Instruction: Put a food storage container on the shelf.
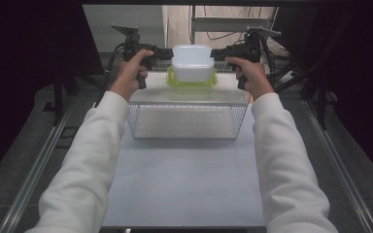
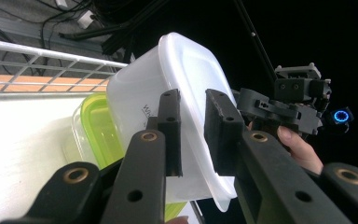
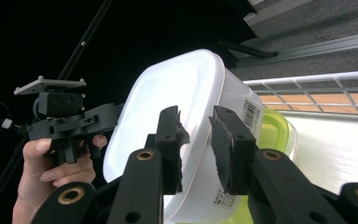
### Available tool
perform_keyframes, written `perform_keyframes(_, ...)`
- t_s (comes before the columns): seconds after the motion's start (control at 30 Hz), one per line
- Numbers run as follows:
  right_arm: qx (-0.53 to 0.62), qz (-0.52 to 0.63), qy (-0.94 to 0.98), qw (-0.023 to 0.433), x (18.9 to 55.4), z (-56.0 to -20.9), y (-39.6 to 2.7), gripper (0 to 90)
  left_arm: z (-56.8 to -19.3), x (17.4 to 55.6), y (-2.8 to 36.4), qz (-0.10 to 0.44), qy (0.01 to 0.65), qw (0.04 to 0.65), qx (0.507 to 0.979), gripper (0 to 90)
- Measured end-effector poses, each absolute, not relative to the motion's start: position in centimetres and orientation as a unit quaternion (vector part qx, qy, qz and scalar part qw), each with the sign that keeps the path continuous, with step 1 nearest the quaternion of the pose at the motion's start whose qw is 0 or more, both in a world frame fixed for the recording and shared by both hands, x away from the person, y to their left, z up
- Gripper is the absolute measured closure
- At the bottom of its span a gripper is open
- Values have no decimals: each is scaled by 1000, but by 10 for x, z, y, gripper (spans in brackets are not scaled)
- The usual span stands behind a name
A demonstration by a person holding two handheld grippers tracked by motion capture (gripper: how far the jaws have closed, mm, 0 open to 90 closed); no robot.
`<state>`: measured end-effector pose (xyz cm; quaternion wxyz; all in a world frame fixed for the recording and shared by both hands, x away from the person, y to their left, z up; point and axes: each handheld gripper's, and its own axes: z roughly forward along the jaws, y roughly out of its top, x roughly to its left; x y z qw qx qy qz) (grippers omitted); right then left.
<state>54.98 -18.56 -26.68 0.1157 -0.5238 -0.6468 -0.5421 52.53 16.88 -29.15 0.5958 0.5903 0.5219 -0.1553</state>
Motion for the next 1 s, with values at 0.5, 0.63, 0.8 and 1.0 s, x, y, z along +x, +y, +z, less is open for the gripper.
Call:
perform_keyframes(0.5,-468,-567,-677,33,523,-244,-194,402,-274,503,174,-86,478,609,627,369)
perform_keyframes(0.63,-447,-575,-685,13,510,-240,-201,361,-266,486,175,-57,469,610,637,302)
perform_keyframes(0.8,-438,-571,-694,-4,496,-244,-211,329,-259,463,173,-25,453,607,652,274)
perform_keyframes(1.0,-413,-573,-708,-16,473,-248,-219,305,-265,439,173,-25,435,608,664,259)
